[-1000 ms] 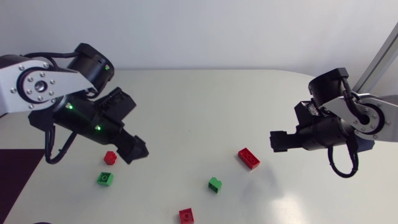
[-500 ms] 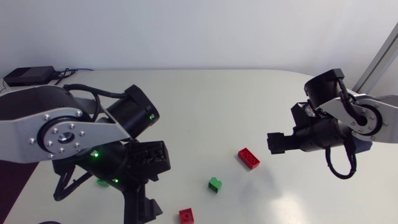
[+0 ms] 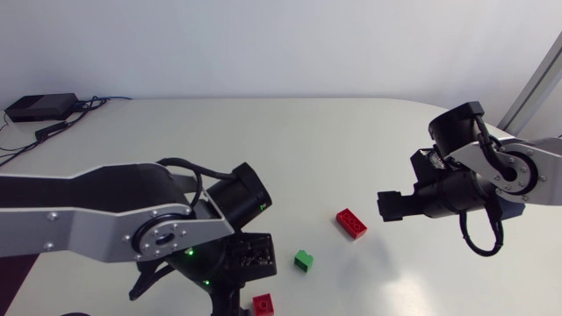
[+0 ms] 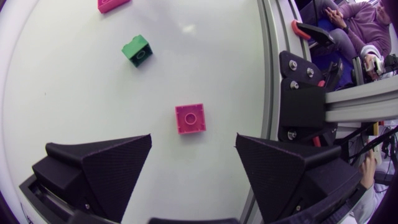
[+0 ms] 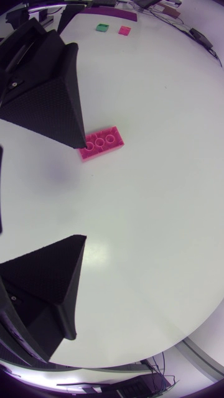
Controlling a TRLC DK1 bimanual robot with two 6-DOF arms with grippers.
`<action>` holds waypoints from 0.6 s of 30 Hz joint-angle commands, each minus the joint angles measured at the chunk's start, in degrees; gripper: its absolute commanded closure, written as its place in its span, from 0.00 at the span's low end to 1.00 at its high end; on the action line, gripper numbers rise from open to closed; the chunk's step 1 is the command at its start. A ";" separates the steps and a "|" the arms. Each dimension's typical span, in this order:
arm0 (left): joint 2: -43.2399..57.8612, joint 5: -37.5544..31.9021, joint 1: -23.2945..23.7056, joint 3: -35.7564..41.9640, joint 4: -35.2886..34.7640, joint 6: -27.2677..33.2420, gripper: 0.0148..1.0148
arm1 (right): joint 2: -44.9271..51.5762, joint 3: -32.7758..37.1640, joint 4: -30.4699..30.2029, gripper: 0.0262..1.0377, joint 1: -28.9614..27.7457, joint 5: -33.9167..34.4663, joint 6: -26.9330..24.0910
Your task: Sort duplo bricks by size, large to the right and small to the left
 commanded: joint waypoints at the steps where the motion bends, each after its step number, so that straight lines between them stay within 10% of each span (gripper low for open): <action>1: 2.66 -0.54 -0.35 -1.81 1.22 -0.55 0.07 | -1.05 -1.67 -0.61 0.04 0.38 0.22 1.34; 18: 7.14 -0.81 -2.28 -1.46 5.70 -2.05 0.04 | -1.93 -2.11 -0.61 0.04 0.29 0.13 1.25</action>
